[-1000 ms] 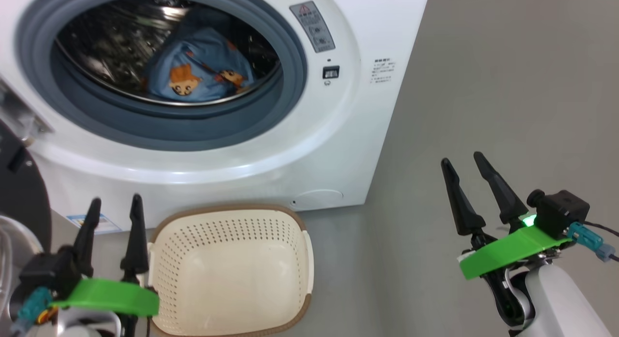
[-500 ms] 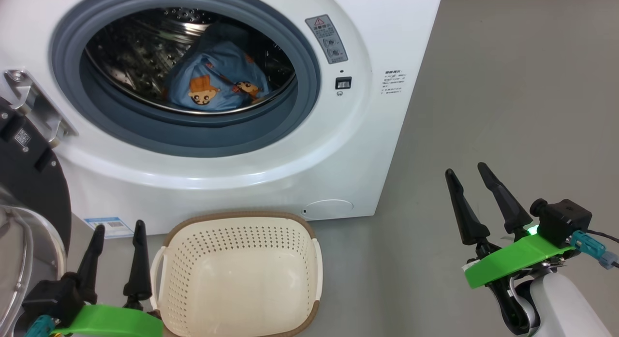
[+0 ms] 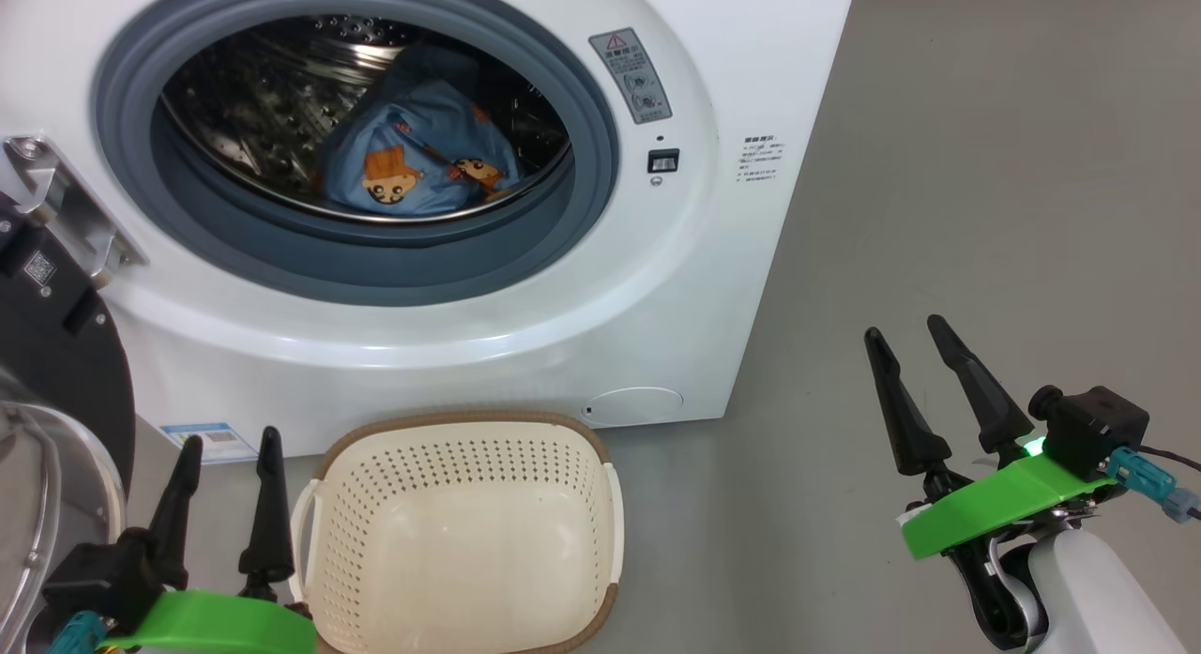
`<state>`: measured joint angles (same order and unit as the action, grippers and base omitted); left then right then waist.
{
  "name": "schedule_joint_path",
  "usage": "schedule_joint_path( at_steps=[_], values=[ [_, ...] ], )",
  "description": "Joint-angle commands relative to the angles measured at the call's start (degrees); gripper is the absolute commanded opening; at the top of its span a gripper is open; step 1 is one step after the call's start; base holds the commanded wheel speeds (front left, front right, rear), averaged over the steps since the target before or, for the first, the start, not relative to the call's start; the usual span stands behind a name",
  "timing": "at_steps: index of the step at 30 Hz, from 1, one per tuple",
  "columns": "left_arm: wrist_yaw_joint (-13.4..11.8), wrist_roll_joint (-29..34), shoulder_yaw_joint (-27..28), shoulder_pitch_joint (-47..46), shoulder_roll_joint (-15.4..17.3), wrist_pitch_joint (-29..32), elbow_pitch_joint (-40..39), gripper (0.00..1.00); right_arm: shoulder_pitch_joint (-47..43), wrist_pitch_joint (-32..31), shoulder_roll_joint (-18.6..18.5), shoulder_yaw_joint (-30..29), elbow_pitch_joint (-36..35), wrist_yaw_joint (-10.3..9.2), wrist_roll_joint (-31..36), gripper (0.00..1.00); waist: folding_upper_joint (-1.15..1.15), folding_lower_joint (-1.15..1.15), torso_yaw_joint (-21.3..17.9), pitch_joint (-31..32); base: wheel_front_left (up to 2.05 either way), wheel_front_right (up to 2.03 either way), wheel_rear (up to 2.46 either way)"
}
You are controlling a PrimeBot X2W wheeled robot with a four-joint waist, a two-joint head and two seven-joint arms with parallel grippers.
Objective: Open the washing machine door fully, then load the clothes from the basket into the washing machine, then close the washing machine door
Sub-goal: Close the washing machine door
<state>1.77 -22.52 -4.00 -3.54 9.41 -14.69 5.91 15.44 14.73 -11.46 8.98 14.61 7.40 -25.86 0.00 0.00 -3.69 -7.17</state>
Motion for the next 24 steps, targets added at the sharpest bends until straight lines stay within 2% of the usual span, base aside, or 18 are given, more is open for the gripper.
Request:
schedule_joint_path(
  at_steps=[1,18,24],
  values=[
    [0.07,0.27,2.33,-1.75,0.93,-0.3,-1.2,1.0,0.2,0.27,-0.22,1.18,-1.22,0.09,-0.72,1.0,0.0,0.0,-0.02,0.0,0.0,0.0,0.0],
    [-0.17,0.5,2.51,-1.63,0.66,-0.3,-0.82,1.0,-0.07,0.27,-0.51,1.26,-1.14,0.09,-0.74,1.0,0.0,0.0,0.09,0.57,0.0,0.0,0.0],
    [0.17,0.35,2.63,-1.45,0.46,-0.3,-1.03,1.0,-0.04,0.27,-0.49,1.22,-1.08,0.09,-0.76,1.0,0.0,0.0,0.03,0.7,-0.51,0.51,0.0]
  ],
)
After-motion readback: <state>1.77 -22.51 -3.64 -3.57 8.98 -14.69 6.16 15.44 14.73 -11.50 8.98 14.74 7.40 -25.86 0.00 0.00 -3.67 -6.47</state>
